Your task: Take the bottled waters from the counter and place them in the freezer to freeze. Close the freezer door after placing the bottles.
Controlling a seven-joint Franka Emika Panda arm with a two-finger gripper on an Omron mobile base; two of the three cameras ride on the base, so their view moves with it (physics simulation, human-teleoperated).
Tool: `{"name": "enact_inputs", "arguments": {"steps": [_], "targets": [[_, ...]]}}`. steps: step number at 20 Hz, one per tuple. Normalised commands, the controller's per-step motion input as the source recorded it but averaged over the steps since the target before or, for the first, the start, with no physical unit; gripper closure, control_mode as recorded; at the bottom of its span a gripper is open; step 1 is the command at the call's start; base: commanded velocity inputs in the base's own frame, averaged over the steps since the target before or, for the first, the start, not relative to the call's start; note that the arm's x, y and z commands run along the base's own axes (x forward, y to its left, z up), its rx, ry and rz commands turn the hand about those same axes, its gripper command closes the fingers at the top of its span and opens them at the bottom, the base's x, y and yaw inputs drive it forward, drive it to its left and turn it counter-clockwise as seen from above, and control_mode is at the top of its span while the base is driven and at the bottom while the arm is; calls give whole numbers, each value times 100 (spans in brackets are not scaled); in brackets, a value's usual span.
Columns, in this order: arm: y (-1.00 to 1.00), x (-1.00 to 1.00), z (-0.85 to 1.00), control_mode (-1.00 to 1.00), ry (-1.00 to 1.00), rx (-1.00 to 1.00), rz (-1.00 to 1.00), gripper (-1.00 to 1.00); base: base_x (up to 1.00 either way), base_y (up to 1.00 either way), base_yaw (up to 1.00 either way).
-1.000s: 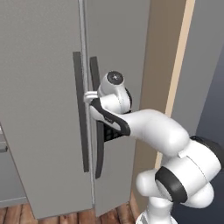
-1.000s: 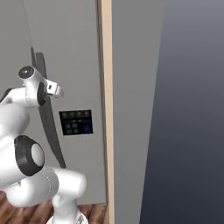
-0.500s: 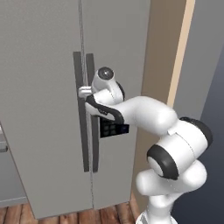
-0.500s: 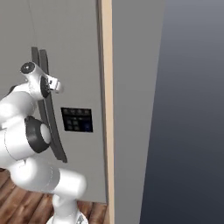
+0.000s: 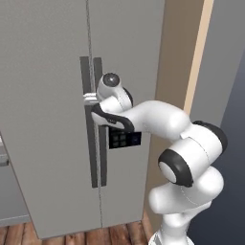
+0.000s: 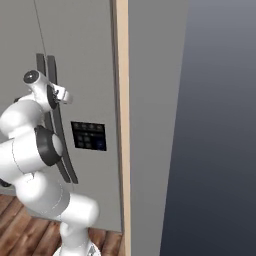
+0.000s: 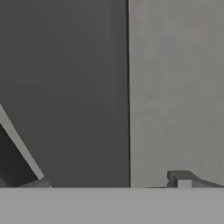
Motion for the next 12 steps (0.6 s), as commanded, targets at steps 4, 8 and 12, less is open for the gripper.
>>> {"name": "enact_inputs", "arguments": {"steps": [4,8,12], "targets": [[0,51,0,-100,0,0,-2,-100,0,0,0],[0,51,0,-100,0,0,-1,-100,0,0,0],[0,50,0,-100,0,0,0,-100,0,0,0]]}}
